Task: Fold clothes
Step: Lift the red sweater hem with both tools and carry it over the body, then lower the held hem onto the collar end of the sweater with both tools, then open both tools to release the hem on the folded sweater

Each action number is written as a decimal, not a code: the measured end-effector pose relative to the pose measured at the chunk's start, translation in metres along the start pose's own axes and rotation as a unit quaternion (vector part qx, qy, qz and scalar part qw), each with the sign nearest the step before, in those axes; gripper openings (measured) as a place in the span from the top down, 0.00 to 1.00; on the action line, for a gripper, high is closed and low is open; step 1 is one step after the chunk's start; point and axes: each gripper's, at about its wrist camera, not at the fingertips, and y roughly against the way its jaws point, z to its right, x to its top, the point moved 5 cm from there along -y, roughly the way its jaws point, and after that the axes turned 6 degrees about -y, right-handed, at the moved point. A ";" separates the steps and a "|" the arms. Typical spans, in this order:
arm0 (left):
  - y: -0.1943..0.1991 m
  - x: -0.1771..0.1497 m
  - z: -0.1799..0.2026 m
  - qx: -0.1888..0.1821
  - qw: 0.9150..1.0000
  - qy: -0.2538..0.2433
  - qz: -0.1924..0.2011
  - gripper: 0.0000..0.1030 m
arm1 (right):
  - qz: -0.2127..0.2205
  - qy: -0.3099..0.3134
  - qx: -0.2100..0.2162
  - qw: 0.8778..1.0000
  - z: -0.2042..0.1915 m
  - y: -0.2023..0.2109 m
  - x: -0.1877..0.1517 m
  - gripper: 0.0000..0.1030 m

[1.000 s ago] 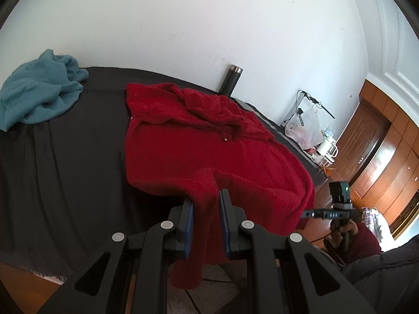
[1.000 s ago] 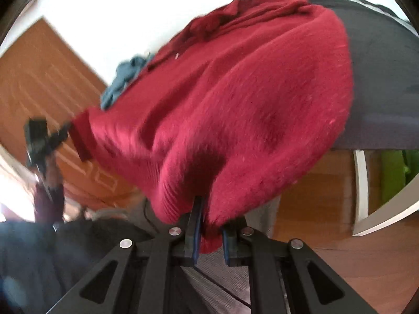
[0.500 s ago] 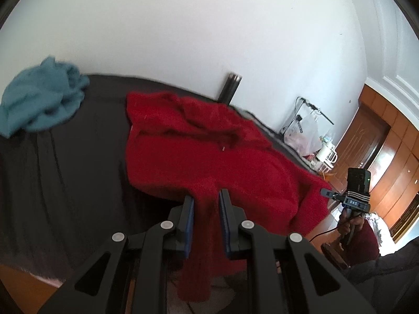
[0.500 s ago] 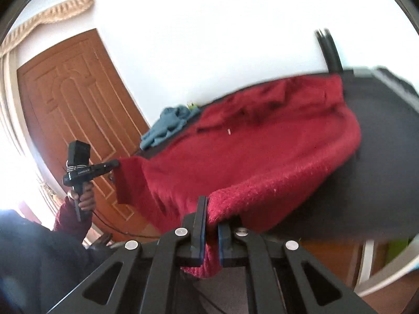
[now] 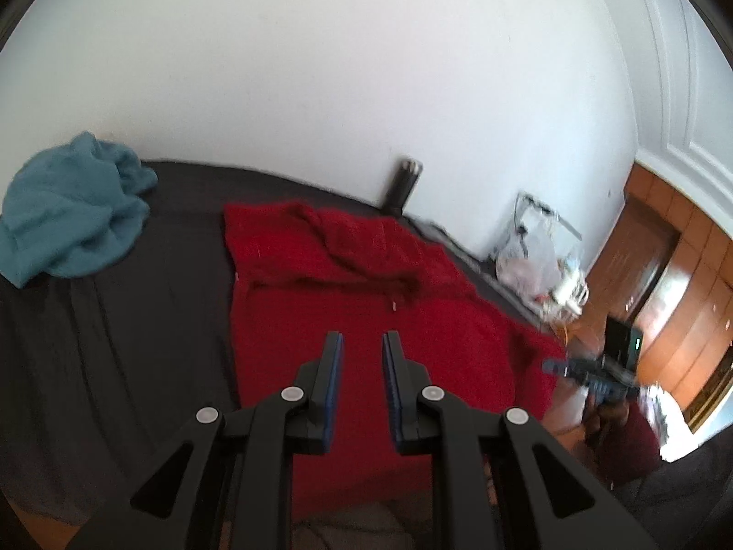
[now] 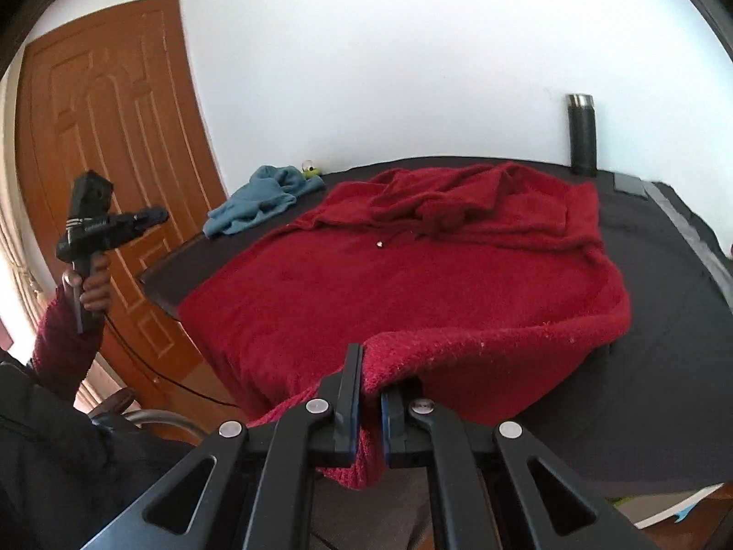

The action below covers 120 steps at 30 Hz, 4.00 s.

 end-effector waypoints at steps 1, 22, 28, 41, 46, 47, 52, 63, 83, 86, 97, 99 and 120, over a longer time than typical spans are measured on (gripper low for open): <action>-0.002 -0.008 0.003 0.001 1.000 -0.008 -0.012 0.81 | 0.001 0.000 0.001 1.000 0.000 -0.001 0.002 0.93; -0.024 -0.152 -0.024 -0.073 0.984 0.006 -0.165 0.17 | 0.012 -0.026 -0.001 1.000 -0.005 0.009 0.020 0.93; -0.076 -0.156 -0.035 -0.092 0.971 -0.006 -0.221 0.17 | 0.007 -0.017 -0.005 1.000 -0.009 0.011 0.016 0.93; -0.097 -0.169 0.008 -0.081 0.956 -0.073 -0.273 0.93 | 0.003 -0.034 -0.002 0.999 0.004 0.006 0.003 0.93; -0.059 -0.151 0.038 -0.074 0.968 -0.091 -0.221 0.94 | 0.013 -0.037 -0.007 0.999 0.008 0.013 0.004 0.93; -0.051 -0.141 0.042 -0.073 0.972 -0.094 -0.203 0.94 | 0.018 -0.038 -0.009 0.999 0.008 0.014 0.006 0.93; -0.013 -0.081 0.058 -0.073 0.987 -0.103 -0.104 0.94 | 0.049 -0.038 -0.015 0.998 0.008 0.024 0.021 0.93; -0.010 0.009 0.012 -0.074 0.997 0.006 0.006 0.94 | 0.135 -0.055 -0.107 0.984 0.032 0.041 0.063 0.93; -0.071 0.094 -0.041 -0.051 0.994 0.098 0.022 0.94 | 0.208 -0.061 -0.208 0.954 0.063 0.010 0.142 0.93; -0.087 0.116 -0.048 -0.045 0.994 0.101 0.026 0.94 | 0.221 -0.063 -0.215 0.949 0.066 -0.001 0.163 0.93; -0.171 0.164 -0.104 -0.025 0.985 0.168 0.005 0.94 | 0.200 -0.091 -0.228 0.949 0.106 -0.067 0.219 0.93; -0.189 0.170 -0.116 -0.019 0.983 0.182 -0.001 0.94 | 0.191 -0.097 -0.230 0.949 0.115 -0.079 0.226 0.93; -0.320 0.119 -0.203 -0.004 0.948 0.301 -0.105 0.93 | 0.029 -0.214 -0.225 0.950 0.231 -0.230 0.217 0.92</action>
